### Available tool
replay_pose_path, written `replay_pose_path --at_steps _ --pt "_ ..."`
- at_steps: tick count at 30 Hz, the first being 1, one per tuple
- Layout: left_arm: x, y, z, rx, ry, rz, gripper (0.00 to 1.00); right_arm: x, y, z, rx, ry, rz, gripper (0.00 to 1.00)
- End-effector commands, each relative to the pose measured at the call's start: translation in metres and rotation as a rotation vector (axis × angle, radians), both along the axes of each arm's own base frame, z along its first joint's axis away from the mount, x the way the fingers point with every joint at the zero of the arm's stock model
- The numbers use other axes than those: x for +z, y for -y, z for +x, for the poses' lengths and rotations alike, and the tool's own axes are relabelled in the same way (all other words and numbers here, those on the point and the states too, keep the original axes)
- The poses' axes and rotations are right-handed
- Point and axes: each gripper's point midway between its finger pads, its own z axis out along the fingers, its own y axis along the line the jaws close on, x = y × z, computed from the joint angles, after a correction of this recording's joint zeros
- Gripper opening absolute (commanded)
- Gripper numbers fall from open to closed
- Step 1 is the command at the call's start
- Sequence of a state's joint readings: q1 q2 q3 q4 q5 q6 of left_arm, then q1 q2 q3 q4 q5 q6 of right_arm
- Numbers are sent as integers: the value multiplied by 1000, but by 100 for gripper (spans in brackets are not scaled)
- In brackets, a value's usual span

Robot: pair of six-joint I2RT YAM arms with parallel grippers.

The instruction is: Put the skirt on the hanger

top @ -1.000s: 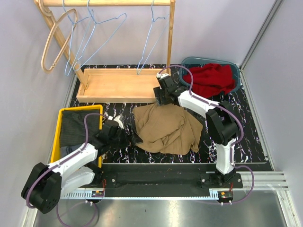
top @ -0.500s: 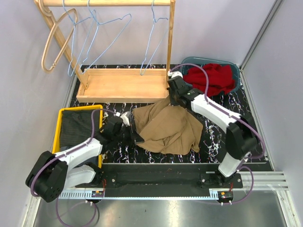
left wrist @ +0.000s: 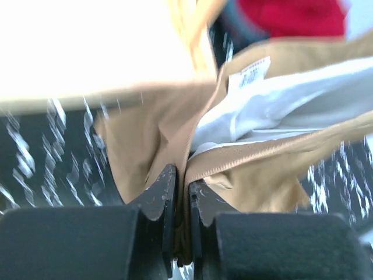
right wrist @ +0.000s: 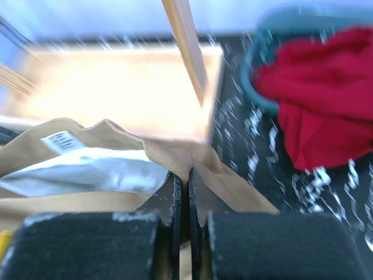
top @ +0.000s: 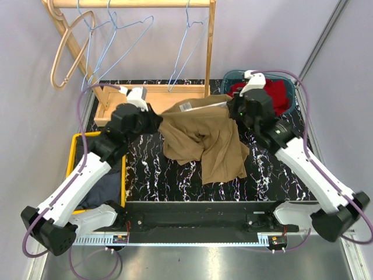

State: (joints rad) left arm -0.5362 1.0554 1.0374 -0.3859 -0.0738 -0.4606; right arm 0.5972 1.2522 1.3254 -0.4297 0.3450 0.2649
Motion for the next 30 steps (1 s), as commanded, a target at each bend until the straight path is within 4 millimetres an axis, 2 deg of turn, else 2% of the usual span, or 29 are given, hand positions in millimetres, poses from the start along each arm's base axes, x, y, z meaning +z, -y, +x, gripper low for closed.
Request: replay_pose_path --at_steps 1,3,4,6,8,9,11,12,13,14,15,16,17,18,19,20,21,22,23,25,27,28,29,30 --pt "88 -29 16 78 237 110 0 99 14 -17 -14 247 201 0" --pt "110 -33 16 75 295 131 0 129 17 -32 18 325 257 0" --pt "131 -35 14 76 340 123 0 138 19 -36 26 350 267 0" --pt "152 -39 9 74 396 133 0 158 25 -49 45 412 294 0" --pt "153 -38 5 50 407 136 0 160 29 -58 53 432 309 0" --pt "144 -37 2 38 394 138 0 155 30 -61 57 425 312 0" --pt "126 -28 -3 -13 366 111 0 126 27 -68 83 381 329 0" --pt "96 -26 -7 -31 317 114 0 110 25 -69 89 350 338 0" --pt "80 -19 -12 -61 281 76 0 70 20 -72 93 272 361 0" --pt "46 -16 -17 -80 239 63 0 48 18 -73 93 229 373 0" --pt "28 -10 -23 -89 197 16 0 -7 15 -73 81 126 355 0" --pt "17 0 -28 -134 192 -33 0 -24 13 -79 70 83 420 0" --pt "-27 0 -36 -143 117 -37 0 -48 12 -82 62 35 432 0" --pt "-44 5 -42 -138 65 -89 0 -99 15 -88 34 -56 417 0" --pt "-54 12 -47 -162 57 -127 0 -112 17 -92 -6 -89 481 0" --pt "-91 14 -60 -181 -10 -122 0 -128 19 -95 -28 -115 491 0" --pt "-104 16 -65 -171 -47 -149 0 -155 26 -102 -62 -156 489 0" --pt "-112 17 -67 -167 -53 -154 0 -166 32 -103 -113 -176 505 0" --pt "-134 15 -75 -165 -94 -140 0 -173 36 -105 -136 -185 503 0" --pt "-150 14 -81 -150 -127 -128 0 -186 49 -108 -203 -208 476 0" --pt "-164 13 -87 -158 -152 -105 0 -186 55 -106 -241 -218 434 0" --pt "-168 12 -89 -159 -165 -96 0 -191 59 -108 -256 -240 405 4" --pt "-170 13 -91 -165 -174 -87 0 -192 59 -108 -260 -252 387 16" --pt "-171 13 -92 -173 -177 -82 1 -190 59 -105 -262 -260 369 23"
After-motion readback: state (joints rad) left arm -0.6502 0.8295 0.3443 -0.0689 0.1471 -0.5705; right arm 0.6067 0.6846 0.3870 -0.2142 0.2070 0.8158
